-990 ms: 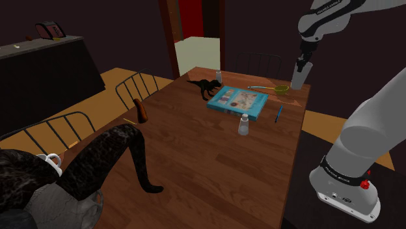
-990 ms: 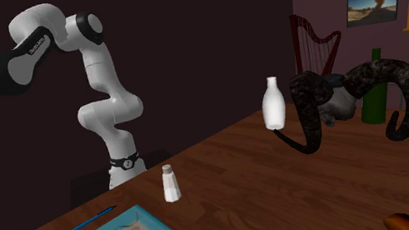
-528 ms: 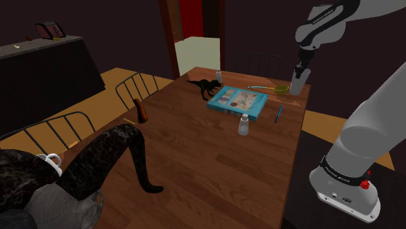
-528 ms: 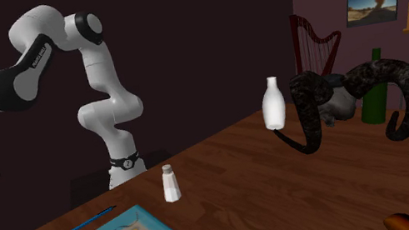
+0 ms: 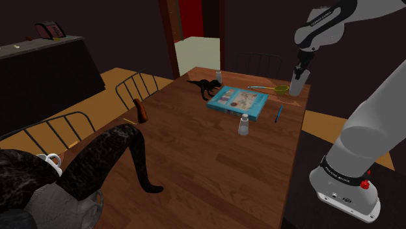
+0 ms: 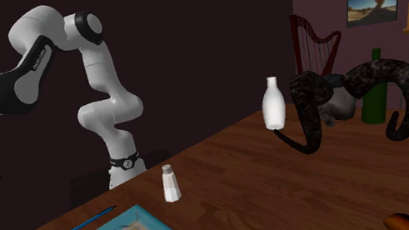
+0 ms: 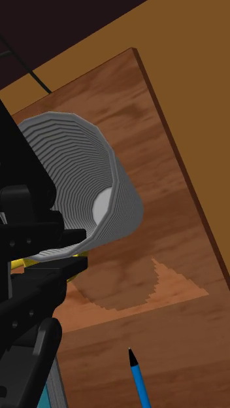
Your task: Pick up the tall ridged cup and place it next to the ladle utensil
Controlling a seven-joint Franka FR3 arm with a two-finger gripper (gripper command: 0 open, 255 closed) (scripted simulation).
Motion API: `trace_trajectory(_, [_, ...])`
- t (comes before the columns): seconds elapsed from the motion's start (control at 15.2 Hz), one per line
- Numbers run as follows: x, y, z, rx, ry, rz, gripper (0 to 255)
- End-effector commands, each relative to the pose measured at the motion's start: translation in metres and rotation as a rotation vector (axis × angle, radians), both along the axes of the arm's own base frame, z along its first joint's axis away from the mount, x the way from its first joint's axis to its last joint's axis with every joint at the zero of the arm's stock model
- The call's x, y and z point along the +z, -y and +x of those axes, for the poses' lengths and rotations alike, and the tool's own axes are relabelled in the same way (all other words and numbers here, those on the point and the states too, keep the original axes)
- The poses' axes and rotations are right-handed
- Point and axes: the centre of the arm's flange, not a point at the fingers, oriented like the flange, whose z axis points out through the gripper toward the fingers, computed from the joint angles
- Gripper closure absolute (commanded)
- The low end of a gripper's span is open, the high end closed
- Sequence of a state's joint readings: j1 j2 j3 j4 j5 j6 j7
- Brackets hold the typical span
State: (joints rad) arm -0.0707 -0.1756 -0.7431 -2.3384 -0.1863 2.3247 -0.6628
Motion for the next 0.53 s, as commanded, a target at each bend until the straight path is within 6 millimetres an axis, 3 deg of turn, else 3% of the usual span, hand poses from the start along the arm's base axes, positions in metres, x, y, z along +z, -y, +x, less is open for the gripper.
trace_trajectory(0.0, [0.0,0.0,0.0,0.0,0.0,0.0,0])
trace_trajectory(0.33, [0.0,0.0,0.0,0.0,0.0,0.0,0])
trace_trajectory(0.46, [0.026,-0.003,-0.002,0.0,0.0,0.0,0])
